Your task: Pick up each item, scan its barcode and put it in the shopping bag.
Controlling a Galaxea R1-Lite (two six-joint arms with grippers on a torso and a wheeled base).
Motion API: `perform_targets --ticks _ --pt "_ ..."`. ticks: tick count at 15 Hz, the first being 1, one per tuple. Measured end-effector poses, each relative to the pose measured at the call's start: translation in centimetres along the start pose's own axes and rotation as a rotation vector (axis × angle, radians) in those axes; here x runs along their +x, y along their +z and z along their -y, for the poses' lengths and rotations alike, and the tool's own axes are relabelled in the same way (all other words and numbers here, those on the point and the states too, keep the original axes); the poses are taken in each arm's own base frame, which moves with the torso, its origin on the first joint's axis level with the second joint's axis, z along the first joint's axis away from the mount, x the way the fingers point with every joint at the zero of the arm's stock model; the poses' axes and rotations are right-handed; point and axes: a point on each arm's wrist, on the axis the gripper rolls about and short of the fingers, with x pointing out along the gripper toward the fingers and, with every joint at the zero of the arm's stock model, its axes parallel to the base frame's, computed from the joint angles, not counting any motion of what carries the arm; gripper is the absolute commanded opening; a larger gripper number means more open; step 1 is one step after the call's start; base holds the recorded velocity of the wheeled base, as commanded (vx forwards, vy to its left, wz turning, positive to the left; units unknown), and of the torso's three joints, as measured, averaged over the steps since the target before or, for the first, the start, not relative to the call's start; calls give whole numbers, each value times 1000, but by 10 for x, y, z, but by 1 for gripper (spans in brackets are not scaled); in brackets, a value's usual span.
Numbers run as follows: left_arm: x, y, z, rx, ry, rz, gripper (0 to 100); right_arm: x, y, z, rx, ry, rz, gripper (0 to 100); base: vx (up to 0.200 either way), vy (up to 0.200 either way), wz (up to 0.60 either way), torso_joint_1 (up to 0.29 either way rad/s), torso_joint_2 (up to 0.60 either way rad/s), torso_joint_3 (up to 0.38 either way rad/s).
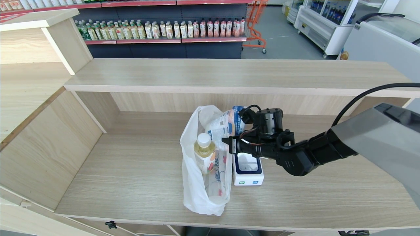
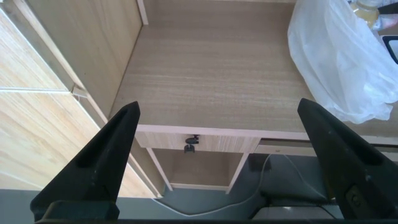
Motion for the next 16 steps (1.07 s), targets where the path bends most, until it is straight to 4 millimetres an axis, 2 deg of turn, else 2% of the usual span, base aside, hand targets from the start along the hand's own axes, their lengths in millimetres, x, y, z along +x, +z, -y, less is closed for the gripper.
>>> perform_targets --ticks 7,8,12,16 --pt "0 0 0 0 0 0 100 15 -18 6 -13 -5 -46 0 0 0 0 0 0 0" --pt "0 0 0 0 0 0 100 16 -20 6 -13 -5 -50 100 0 0 0 0 0 0" --pt "0 0 0 0 0 0 100 19 -14 4 10 34 -36 100 0 0 0 0 0 0" --pt "0 0 0 0 0 0 100 12 -2 -1 122 91 -17 100 0 0 0 0 0 0"
